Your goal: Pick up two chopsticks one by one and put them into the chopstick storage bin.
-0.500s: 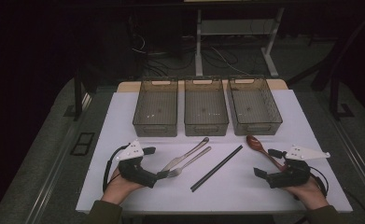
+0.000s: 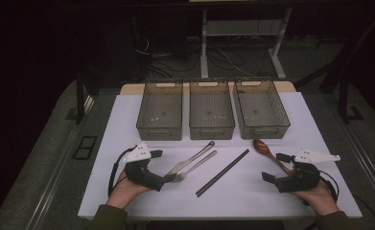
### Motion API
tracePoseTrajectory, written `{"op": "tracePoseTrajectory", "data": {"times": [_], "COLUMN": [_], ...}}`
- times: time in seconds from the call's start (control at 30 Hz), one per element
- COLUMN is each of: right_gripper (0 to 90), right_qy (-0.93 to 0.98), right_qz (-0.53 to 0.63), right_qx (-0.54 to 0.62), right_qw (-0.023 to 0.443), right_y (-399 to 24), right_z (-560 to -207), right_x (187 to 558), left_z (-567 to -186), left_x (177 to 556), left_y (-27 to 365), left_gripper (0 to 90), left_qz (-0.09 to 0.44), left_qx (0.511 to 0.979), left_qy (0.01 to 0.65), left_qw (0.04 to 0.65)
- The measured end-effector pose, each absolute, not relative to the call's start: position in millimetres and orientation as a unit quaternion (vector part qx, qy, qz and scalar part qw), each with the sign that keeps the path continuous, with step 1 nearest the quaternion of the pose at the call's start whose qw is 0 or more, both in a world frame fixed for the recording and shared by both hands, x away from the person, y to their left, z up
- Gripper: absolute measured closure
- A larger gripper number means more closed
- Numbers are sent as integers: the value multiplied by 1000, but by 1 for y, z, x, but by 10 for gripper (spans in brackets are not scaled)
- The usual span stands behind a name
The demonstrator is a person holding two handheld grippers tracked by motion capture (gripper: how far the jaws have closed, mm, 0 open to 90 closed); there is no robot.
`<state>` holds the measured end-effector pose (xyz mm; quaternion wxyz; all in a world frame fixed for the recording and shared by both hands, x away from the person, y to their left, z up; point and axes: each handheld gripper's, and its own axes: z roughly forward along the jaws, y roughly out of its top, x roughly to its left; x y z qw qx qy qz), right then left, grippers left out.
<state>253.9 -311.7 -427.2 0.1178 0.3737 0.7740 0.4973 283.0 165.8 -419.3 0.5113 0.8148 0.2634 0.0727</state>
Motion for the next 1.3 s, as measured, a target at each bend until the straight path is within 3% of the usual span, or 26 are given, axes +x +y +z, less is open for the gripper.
{"op": "tracePoseTrajectory", "data": {"times": [1.3], "right_gripper": [32], "right_qy": [768], "right_qz": [509], "right_qx": [368], "right_qw": [122], "right_y": [-307], "right_z": [-426], "right_x": [254], "left_z": [-414], "left_x": [282], "left_y": [130], "left_gripper": [0], "left_qz": [60], "left_qx": [814], "left_qy": [238], "left_qw": [527]}}
